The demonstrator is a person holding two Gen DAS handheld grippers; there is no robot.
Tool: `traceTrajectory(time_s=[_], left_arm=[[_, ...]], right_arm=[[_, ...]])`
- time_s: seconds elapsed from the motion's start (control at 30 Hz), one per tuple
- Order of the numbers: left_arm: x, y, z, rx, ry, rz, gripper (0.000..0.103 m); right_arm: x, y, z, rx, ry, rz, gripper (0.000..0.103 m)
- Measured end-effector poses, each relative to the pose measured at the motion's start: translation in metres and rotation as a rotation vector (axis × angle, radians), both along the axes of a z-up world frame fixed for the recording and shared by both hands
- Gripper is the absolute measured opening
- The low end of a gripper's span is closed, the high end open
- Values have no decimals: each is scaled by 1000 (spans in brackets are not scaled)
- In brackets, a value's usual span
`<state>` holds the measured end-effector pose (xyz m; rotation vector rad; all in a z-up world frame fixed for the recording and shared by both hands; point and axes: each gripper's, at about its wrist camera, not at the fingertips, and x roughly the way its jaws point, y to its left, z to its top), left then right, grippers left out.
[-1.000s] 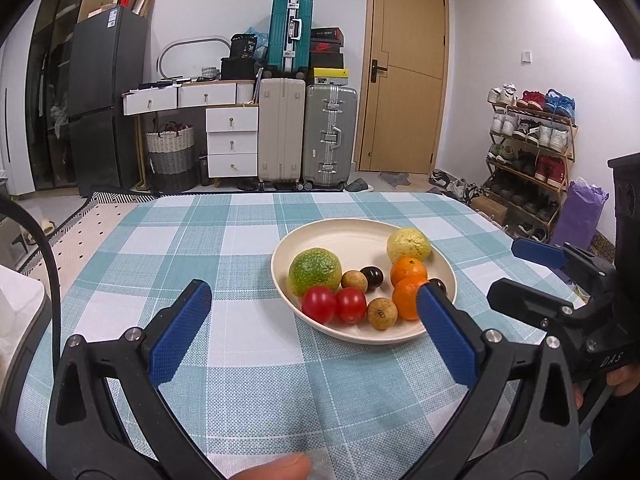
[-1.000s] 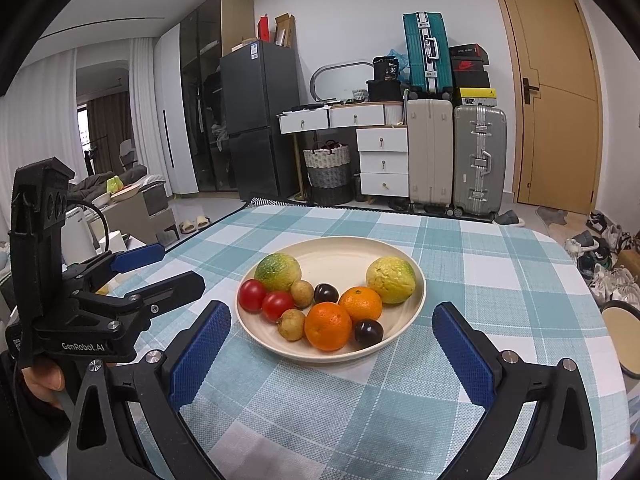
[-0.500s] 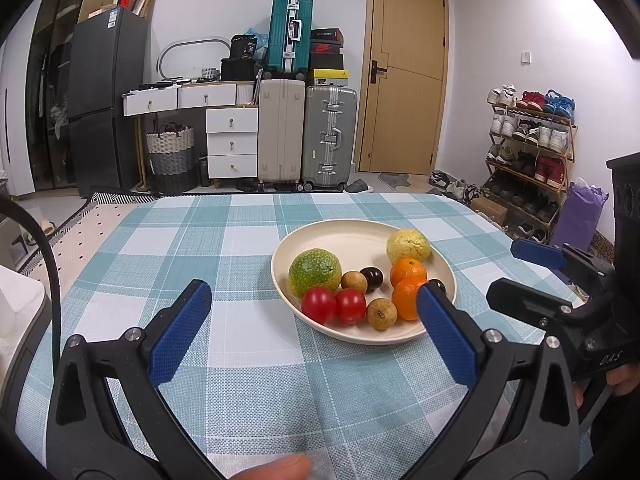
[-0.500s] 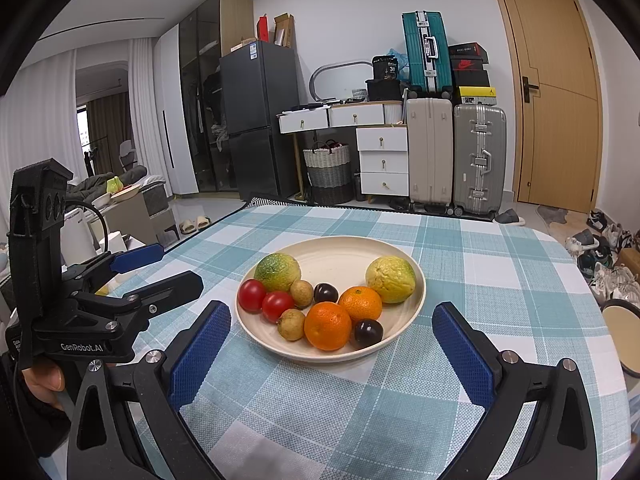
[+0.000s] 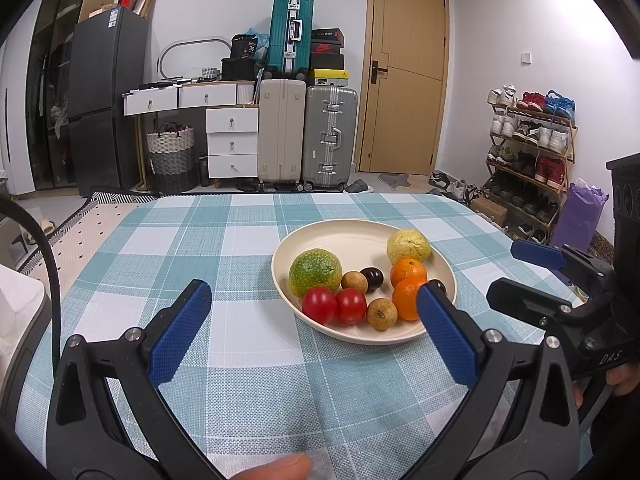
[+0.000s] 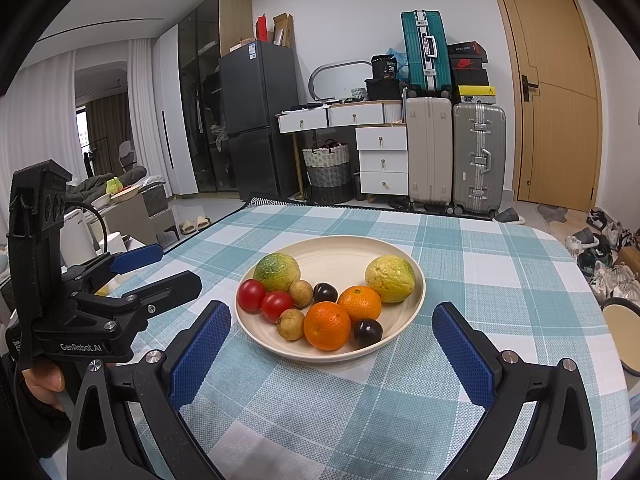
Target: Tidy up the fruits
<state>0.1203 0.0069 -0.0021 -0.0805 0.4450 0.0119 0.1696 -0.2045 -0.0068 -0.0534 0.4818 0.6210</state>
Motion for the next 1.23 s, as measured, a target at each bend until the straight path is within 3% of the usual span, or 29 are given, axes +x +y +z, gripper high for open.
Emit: traceTrajectory(time_s=[1.23], left_arm=[[1, -2, 2, -3, -4, -6, 102]], right_arm=[[1, 0, 0, 0, 4, 0, 103]])
